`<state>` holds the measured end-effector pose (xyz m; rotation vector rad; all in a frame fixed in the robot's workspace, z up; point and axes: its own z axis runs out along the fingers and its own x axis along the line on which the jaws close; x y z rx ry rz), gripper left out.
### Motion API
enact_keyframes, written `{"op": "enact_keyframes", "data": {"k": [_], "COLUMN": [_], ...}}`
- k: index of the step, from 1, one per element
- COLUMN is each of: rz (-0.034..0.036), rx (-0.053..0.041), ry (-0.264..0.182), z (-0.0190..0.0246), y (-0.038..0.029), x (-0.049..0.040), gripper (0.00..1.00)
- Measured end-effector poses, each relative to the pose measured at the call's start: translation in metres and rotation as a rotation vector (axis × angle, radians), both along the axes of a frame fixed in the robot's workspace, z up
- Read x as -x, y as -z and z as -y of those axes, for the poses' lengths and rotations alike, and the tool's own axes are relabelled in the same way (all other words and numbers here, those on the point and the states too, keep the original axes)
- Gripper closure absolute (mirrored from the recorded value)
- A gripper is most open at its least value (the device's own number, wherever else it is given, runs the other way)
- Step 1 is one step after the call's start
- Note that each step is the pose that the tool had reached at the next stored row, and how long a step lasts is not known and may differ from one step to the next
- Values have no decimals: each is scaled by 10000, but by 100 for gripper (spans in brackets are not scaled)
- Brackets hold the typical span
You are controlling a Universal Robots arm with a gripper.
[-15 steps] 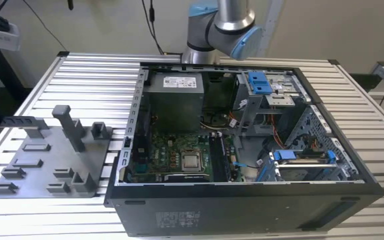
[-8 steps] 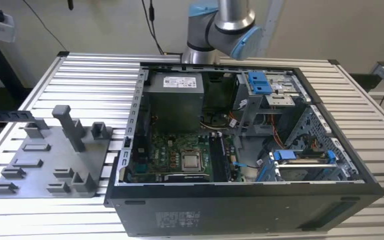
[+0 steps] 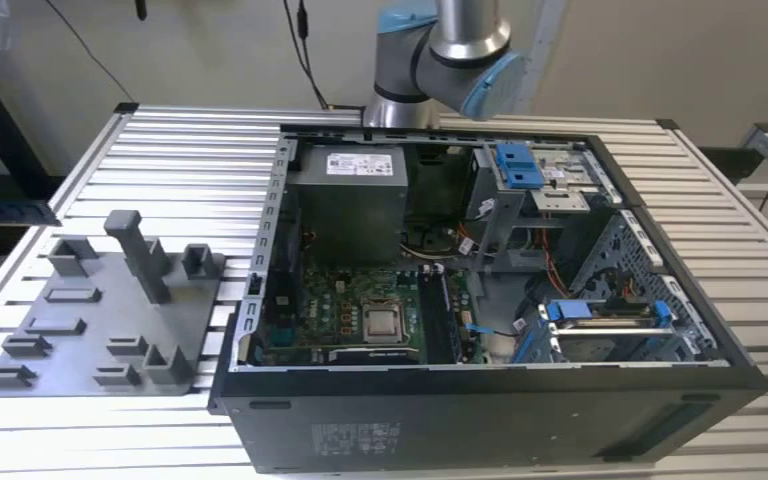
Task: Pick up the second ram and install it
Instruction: 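Pick up the second ram and move it above second insertion slot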
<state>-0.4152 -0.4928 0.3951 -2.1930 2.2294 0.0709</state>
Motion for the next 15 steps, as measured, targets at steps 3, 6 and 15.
{"op": "enact_keyframes", "data": {"k": [3,6,15], "rz": [0,1,-3], "rx": [0,-1,2], "ry": [0,0,-1], "z": [0,0,0], "y": [-57,-79,-83], "x": [0,1,-10], "gripper": [86,86,86]}}
